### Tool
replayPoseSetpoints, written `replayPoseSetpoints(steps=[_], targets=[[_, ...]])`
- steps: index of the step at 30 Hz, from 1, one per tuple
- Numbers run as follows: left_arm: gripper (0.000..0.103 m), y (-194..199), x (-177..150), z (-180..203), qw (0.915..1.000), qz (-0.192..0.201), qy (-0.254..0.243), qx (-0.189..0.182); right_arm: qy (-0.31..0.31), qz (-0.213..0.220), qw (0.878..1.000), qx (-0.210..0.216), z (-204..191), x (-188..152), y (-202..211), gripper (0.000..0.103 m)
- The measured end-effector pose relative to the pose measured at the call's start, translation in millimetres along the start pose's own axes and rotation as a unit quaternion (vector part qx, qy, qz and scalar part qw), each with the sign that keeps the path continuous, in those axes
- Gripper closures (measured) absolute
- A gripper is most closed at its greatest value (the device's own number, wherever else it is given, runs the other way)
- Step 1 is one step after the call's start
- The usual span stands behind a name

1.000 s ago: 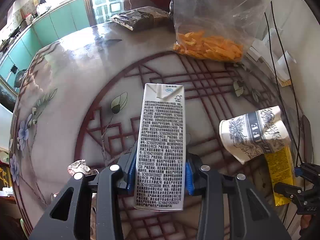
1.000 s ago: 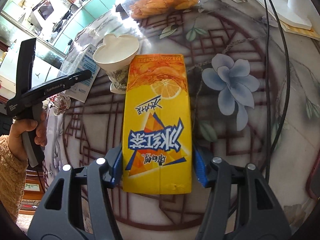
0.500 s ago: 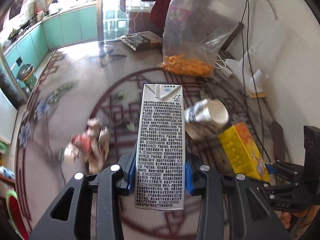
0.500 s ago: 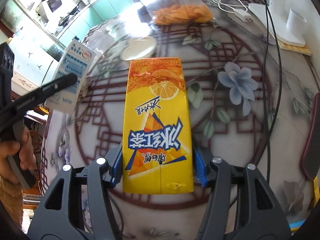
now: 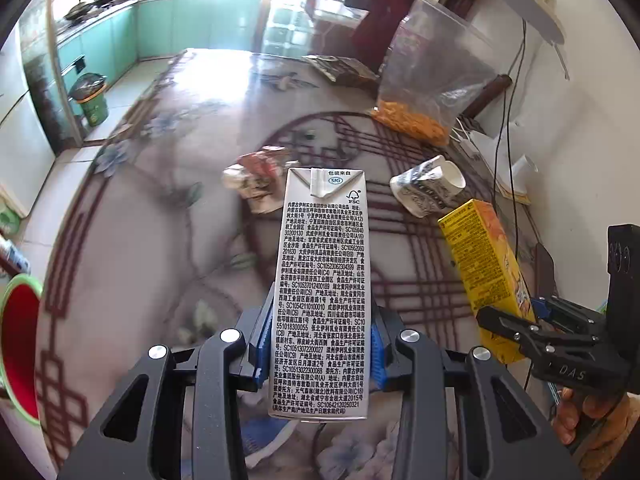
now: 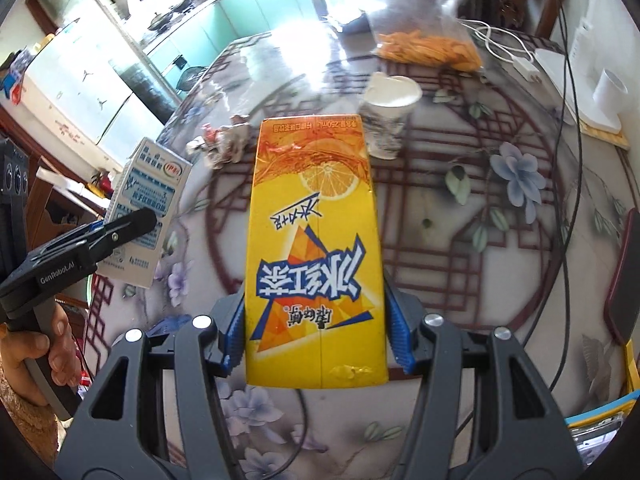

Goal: Collect trash
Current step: 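Carry the milk carton and juice carton over the red bucket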

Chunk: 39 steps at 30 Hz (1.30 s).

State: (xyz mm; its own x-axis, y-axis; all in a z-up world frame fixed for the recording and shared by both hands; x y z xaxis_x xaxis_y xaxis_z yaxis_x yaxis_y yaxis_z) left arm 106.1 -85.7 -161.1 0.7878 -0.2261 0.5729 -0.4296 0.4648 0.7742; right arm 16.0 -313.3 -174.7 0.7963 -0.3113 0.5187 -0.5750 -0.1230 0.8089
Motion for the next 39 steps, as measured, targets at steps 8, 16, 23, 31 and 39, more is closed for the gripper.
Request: replayPoseSetpoints(steps=[8, 16, 23, 31, 39], targets=[[0.068, 24.1, -16.8, -26.1, 0.9994, 0.015, 0.027, 0.014, 0.030, 0.006, 1.000, 0.001, -29.9, -6.1, 5.7, 0.047], [0.068, 50.8, -29.6, -50.6, 0.9970, 0.039, 0.059, 0.033, 0.057, 0.005, 0.998, 0.019, -65.5, -9.2, 6.0, 0.047], [0.068, 75.8, -40.8, -85.4, 0.9935, 0.053, 0.086, 0.051, 0.084, 0.003, 0.996, 0.035, -109.3, -12.4, 0.7, 0.047], [0.068, 102.3, -52.3, -144.1, 0.9909, 0.066, 0.103, 0.055, 0.108, 0.001, 0.994, 0.027, -168.7, -20.4, -8.2, 0.047], [0.068, 121.3, -61.0, -201.3, 0.9908, 0.061, 0.106, 0.057, 0.122, -0.008, 0.992, 0.030, -232.2, -30.2, -24.8, 0.047]])
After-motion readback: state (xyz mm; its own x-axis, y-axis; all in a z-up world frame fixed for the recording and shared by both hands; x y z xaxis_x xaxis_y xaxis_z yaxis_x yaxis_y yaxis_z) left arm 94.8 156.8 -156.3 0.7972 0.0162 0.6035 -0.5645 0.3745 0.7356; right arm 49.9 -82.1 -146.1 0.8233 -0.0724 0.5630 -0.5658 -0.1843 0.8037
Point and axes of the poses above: each gripper's, at about its wrist camera, not at the fingertips, and y roughly against the way its jaws point, z to its right, x to its top, the point moved 1 cm from there along -y, roughly the way its jaws point, and after that the axes turned 6 degrees about z, right-handed, at the moved point
